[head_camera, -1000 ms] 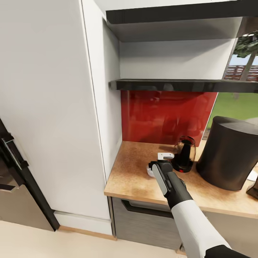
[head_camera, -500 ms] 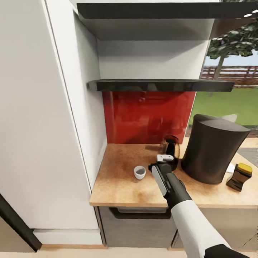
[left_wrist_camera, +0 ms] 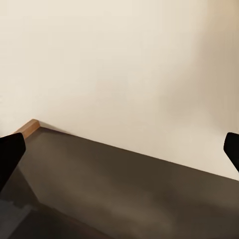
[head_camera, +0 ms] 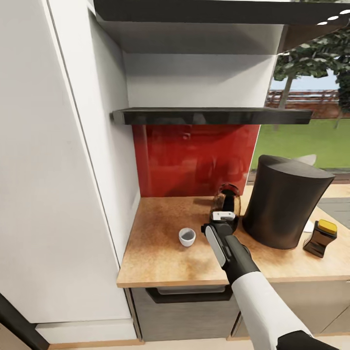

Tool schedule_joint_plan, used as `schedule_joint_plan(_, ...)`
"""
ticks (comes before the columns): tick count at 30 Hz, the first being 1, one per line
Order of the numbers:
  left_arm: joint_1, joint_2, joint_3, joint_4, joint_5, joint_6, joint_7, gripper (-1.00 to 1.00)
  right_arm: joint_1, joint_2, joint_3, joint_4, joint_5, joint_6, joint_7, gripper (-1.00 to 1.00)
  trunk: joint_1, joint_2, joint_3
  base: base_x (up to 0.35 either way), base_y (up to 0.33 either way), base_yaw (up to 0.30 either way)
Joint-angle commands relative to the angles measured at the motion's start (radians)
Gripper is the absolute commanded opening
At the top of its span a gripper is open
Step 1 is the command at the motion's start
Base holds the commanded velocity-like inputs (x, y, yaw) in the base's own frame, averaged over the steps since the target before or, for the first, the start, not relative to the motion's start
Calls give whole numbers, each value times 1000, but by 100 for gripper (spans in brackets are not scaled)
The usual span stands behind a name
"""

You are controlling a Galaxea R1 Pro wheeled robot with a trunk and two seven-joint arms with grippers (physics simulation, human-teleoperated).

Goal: Set up a coffee station on the kitchen countertop: keep the coffee maker on the countertop, move the bottle of coffee from the kitchen shelf to the counter next to the coffee maker, place a paper coffee filter on top of the coffee maker, put the saucer next to the coffee maker with the coffee cup on the saucer, and place the electric kettle next to the coffee maker.

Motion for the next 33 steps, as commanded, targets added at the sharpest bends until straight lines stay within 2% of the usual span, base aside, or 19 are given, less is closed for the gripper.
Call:
schedule_joint_plan(1,1,0,6,-5,-2,8,1,100,-1,0,2,0,-10,2,-10,100,1,-2,-2,1,22,-1)
schedule_joint_plan(9,1,0,6,-5,-3,8,0,100,-1,0,2,3,-10,2,-10,100,1,-2,-2,0,206,0)
schedule_joint_plan(16,1,0,7,-4,-2,7,1,100,-1,0,2,27,-10,2,-10,100,1,-2,-2,6,33,0)
schedule_joint_plan(26,1,0,4,12,-5,-7,4,100,-1,0,2,27,-10,2,-10,100,1,-2,-2,204,86,0)
schedule_joint_plan(33,2,0,5,14,-3,-9,4,100,-1,0,2,27,-10,2,-10,100,1,-2,-2,21,49,0)
